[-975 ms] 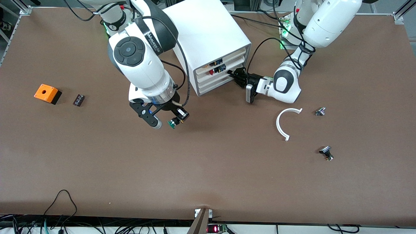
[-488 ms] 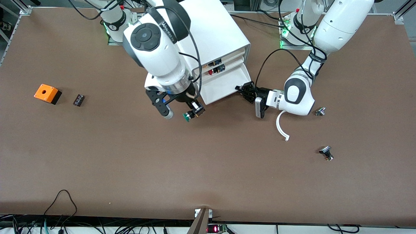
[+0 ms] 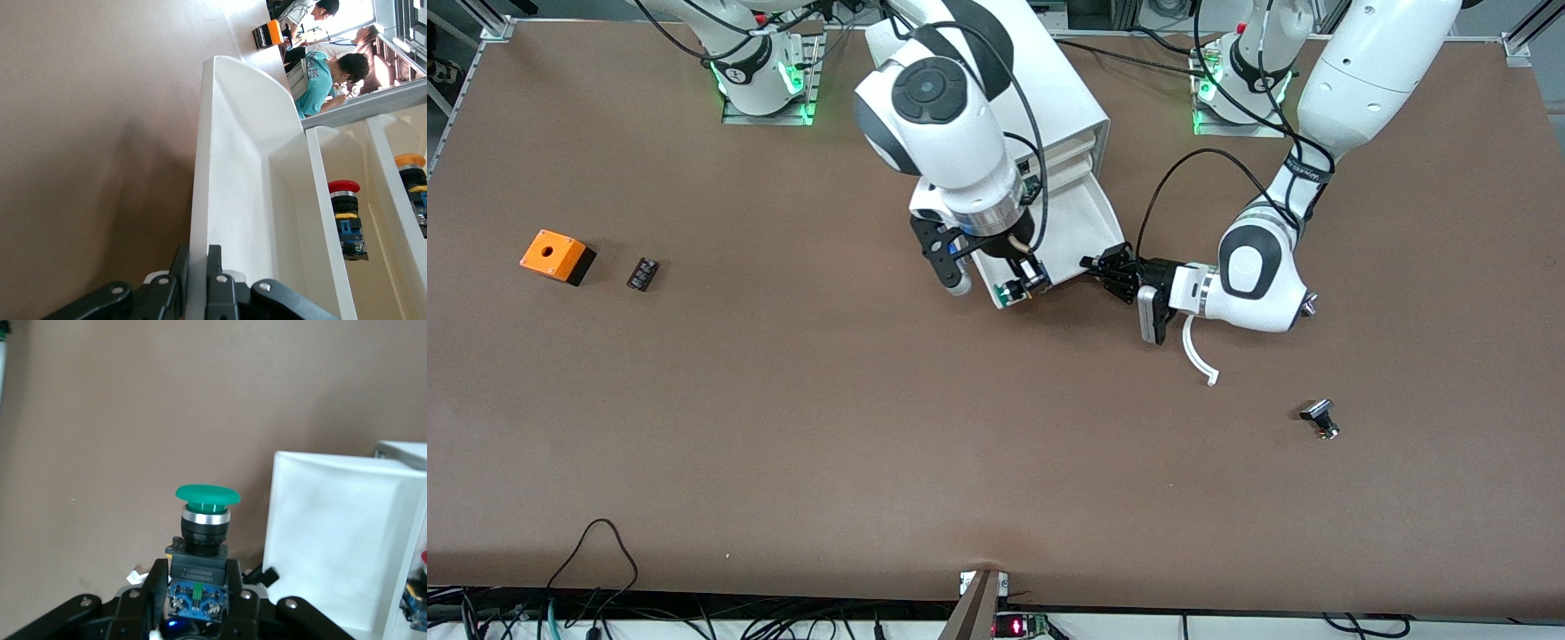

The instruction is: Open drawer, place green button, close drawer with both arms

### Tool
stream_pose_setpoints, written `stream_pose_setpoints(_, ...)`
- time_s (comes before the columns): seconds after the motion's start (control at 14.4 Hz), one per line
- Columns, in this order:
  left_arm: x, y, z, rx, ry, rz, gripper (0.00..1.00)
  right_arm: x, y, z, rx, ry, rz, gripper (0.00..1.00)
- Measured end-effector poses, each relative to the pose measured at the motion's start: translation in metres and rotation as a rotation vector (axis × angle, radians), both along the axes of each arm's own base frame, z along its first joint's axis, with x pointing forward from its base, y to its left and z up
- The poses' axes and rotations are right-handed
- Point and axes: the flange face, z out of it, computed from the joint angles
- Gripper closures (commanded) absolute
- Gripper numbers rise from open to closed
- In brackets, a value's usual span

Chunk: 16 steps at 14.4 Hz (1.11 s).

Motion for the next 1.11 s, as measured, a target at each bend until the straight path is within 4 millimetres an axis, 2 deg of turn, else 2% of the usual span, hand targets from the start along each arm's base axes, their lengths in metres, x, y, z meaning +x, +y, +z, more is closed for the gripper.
stream_pose_setpoints(0.07,0.003,0.004,0.001,0.001,-0.003,0.007,0.01,-0.007,0.009,-0.012,-0.018,0.007,-0.012,1.0)
stream_pose_setpoints(0.28,0.017,0.017,0.008,-0.001,-0.027,0.038,0.0,-0.029,0.037,-0.057,-0.068,0.032,-0.036,1.0)
stream_pose_setpoints(0.49,0.036,0.032,0.031,-0.023,-0.033,0.03,0.0,-0.044,0.053,-0.097,-0.062,0.039,-0.05,1.0)
stream_pose_setpoints(0.63,0.053,0.052,0.062,0.008,0.028,-0.016,0.0,-0.056,0.062,-0.116,-0.073,0.046,-0.052,1.0)
stream_pose_setpoints(0.91,0.09,0.091,0.147,0.168,0.192,-0.072,0.0,-0.066,0.07,-0.148,-0.106,0.035,-0.07,0.98)
stream_pose_setpoints(1.04,0.103,0.097,0.184,0.306,0.253,-0.048,0.0,-0.069,0.073,-0.161,-0.106,0.04,-0.082,0.44)
stream_pose_setpoints(1.11,0.109,0.098,0.201,0.374,0.286,-0.012,0.0,-0.068,0.073,-0.164,-0.103,0.042,-0.089,0.08)
